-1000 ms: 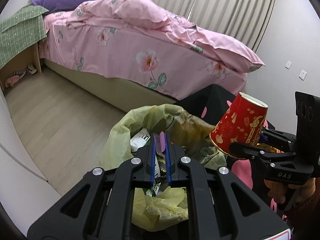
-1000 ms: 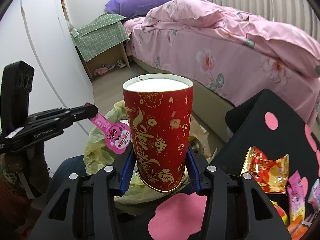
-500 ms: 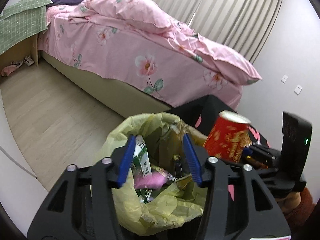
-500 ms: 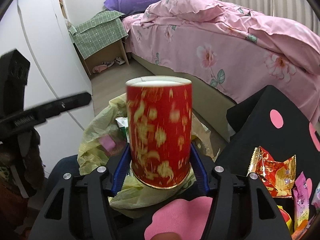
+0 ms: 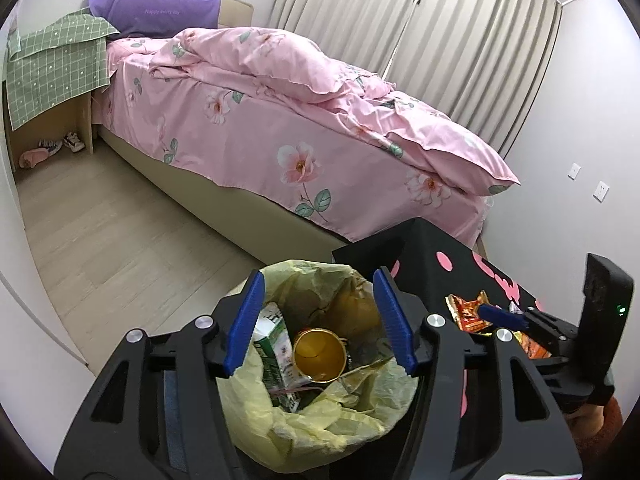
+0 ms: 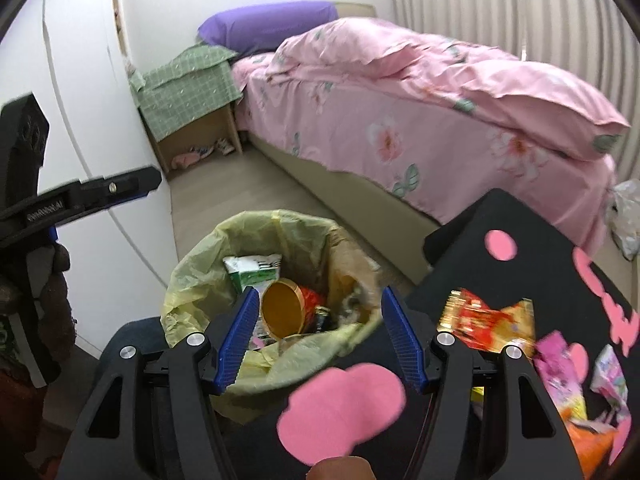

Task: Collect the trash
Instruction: 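Grasp the orange plastic bag with the left gripper while the right gripper grasps the pink cartoon packet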

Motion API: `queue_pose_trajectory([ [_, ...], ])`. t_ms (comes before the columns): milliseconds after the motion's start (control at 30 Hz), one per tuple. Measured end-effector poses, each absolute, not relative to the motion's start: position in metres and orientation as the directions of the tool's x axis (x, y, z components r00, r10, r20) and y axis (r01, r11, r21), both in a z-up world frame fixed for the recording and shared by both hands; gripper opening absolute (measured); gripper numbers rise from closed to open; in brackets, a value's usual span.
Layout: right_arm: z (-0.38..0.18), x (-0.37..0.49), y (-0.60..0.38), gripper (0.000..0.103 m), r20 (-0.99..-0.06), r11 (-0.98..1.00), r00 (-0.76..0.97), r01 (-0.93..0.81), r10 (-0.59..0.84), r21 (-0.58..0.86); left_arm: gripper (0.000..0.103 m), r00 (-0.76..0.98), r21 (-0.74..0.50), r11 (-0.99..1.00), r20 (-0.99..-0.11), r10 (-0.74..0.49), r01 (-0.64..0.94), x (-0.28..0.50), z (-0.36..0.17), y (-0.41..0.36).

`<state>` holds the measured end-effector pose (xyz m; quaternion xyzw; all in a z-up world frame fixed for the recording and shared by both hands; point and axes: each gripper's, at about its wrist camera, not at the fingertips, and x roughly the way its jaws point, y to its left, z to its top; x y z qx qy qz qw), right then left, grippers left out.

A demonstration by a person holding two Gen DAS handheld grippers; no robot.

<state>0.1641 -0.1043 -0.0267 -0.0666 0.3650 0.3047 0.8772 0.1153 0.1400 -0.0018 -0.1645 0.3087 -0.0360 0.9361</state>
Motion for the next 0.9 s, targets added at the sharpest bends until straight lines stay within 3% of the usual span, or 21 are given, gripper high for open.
queue_pose_trajectory([
  [400,0.012,0.111,-0.231,0.064,-0.552,0.904,0.755,-0.428,0.354,-0.006,0.054,0.753,-0.286,0.938,-0.568,-0.332,0.197,0.114,-0.004,0.038],
  [700,-0.001,0.086,-0.338,0.064,-0.594,0.981,0.787,-0.19,0.169,0.027,0.054,0.608,-0.272,0.843,-0.595,-0.526,0.463,0.11,-0.025,-0.053],
  [900,-0.022,0.076,-0.377,0.064,-0.626,0.995,0.774,-0.085,0.096,0.047,0.054,0.595,-0.209,0.815,-0.59,-0.546,0.541,0.118,-0.025,-0.097],
])
